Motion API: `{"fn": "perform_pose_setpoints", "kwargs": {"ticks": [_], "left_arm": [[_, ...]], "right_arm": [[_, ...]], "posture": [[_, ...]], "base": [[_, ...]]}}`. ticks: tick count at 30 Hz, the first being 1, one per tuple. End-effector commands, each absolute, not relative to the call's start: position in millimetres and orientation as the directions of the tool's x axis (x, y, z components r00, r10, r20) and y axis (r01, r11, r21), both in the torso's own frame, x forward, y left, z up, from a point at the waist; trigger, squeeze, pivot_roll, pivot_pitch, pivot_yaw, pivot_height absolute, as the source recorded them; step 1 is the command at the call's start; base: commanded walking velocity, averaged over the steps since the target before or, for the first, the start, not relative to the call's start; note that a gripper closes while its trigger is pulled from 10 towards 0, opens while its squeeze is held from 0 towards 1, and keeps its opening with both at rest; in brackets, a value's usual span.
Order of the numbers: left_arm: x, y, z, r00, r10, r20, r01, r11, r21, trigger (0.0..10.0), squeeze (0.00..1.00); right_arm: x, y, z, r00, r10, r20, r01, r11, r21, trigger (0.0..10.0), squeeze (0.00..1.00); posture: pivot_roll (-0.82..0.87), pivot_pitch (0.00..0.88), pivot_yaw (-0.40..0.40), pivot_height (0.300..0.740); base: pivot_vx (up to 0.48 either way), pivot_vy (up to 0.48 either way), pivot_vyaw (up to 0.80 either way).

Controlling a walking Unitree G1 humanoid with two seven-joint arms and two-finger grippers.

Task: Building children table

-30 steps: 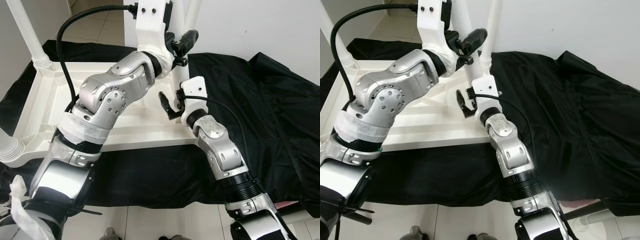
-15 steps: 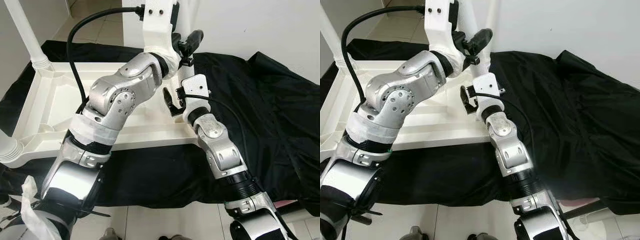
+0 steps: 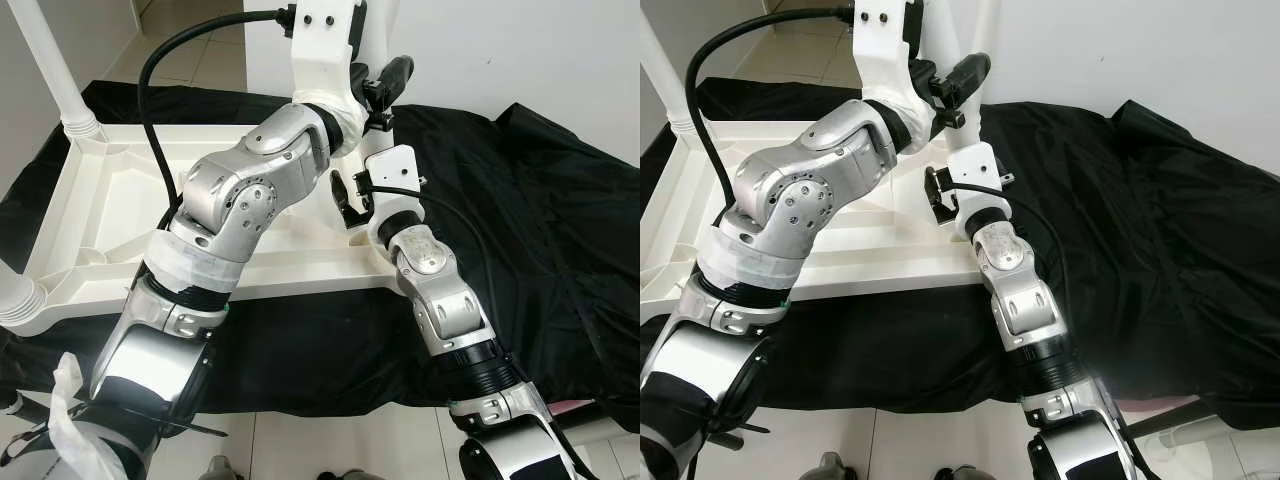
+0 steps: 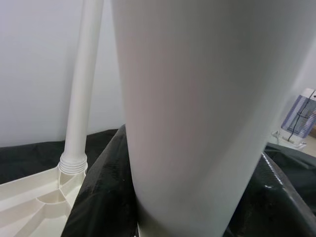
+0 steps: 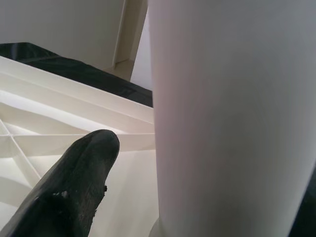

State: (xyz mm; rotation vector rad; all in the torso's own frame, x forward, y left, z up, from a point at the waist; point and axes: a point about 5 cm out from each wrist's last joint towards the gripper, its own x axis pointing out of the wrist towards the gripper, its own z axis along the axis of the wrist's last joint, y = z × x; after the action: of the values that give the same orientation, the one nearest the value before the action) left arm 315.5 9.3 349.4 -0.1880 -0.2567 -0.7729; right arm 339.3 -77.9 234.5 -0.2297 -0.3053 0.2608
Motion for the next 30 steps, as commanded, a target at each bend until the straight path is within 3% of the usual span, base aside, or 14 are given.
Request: {"fn": "perform_pose_setpoints", "kwargs": {"ticks": [1,5,6,7,8,9,10,20,22,23,25,28,29,30], "left_arm": [[304.8,-8.5,345.0,0.607,-0.748,0.269,0.785,0.617,-0.053,10.0,0.00],[304.9,-9.5,344.7,0.606,-0.749,0.268,0.785,0.617,-0.048,10.0,0.00],[305.0,-9.9,344.6,0.604,-0.751,0.268,0.786,0.616,-0.046,10.0,0.00],[305.0,-9.9,344.6,0.604,-0.751,0.268,0.786,0.616,-0.046,10.0,0.00],[305.1,-10.3,344.6,0.603,-0.751,0.268,0.786,0.616,-0.042,10.0,0.00],[305.1,-10.3,344.6,0.603,-0.751,0.268,0.786,0.616,-0.042,10.0,0.00],[305.1,-10.7,344.5,0.602,-0.752,0.268,0.787,0.616,-0.039,10.0,0.00],[305.1,-12.8,344.5,0.600,-0.754,0.267,0.788,0.614,-0.037,10.0,0.00],[305.1,-12.8,345.1,0.598,-0.754,0.270,0.788,0.615,-0.027,10.0,0.00],[305.1,-12.9,345.4,0.598,-0.754,0.272,0.788,0.616,-0.024,10.0,0.00],[304.7,-13.0,346.5,0.593,-0.754,0.283,0.787,0.617,-0.008,10.0,0.00],[304.0,-13.0,347.5,0.585,-0.756,0.295,0.788,0.615,0.013,10.0,0.00],[303.2,-13.8,347.7,0.568,-0.761,0.314,0.802,0.597,-0.004,10.0,0.25],[301.2,-14.3,347.6,0.546,-0.771,0.329,0.822,0.568,-0.033,10.0,1.00]], "right_arm": [[338.2,-71.6,248.4,0.895,0.306,0.326,-0.222,0.937,-0.271,10.0,0.00],[337.8,-70.7,250.6,0.889,0.313,0.334,-0.222,0.933,-0.282,8.9,0.00],[337.9,-70.4,251.0,0.888,0.315,0.336,-0.223,0.932,-0.285,4.7,0.00],[337.9,-70.4,251.0,0.888,0.315,0.336,-0.223,0.932,-0.285,4.7,0.00],[337.8,-70.1,250.9,0.887,0.317,0.335,-0.224,0.931,-0.287,2.2,0.00],[337.8,-70.1,250.9,0.887,0.317,0.335,-0.224,0.931,-0.287,2.2,0.00],[337.7,-69.7,250.4,0.887,0.319,0.334,-0.226,0.931,-0.288,0.0,0.00],[337.5,-68.0,247.7,0.886,0.329,0.328,-0.239,0.928,-0.287,0.0,0.00],[338.6,-69.9,246.4,0.895,0.311,0.320,-0.224,0.933,-0.280,4.5,0.00],[339.0,-70.8,245.6,0.900,0.302,0.316,-0.217,0.936,-0.275,8.2,0.00],[339.9,-71.9,243.8,0.907,0.290,0.305,-0.211,0.941,-0.266,10.0,0.00],[340.2,-72.2,243.0,0.910,0.286,0.300,-0.210,0.942,-0.262,10.0,0.00],[341.3,-73.3,241.4,0.917,0.275,0.289,-0.204,0.945,-0.254,10.0,0.00],[342.7,-75.0,240.0,0.925,0.261,0.278,-0.195,0.950,-0.244,10.0,0.00]], "posture": [[0.01,0.104,-0.072,0.740],[0.01,0.102,-0.073,0.740],[0.01,0.102,-0.073,0.740],[0.01,0.102,-0.073,0.740],[0.01,0.102,-0.072,0.740],[0.01,0.102,-0.072,0.740],[0.02,0.102,-0.072,0.740],[0.02,0.103,-0.067,0.740],[0.01,0.104,-0.066,0.740],[0.01,0.104,-0.066,0.740],[0.01,0.103,-0.066,0.740],[0.01,0.103,-0.066,0.740],[0.01,0.103,-0.065,0.740],[0.01,0.103,-0.065,0.740]], "base": [[0.000,0.000,0.00],[0.000,0.000,0.00],[0.000,0.000,0.00],[0.000,0.000,0.00],[0.000,0.000,0.00],[0.000,0.000,0.00],[0.000,0.000,0.00],[0.000,0.000,0.00],[0.000,0.000,0.00],[0.000,0.000,0.00],[0.000,0.000,0.00],[0.000,0.000,0.00],[0.000,0.000,0.00],[0.000,0.000,0.00]]}}
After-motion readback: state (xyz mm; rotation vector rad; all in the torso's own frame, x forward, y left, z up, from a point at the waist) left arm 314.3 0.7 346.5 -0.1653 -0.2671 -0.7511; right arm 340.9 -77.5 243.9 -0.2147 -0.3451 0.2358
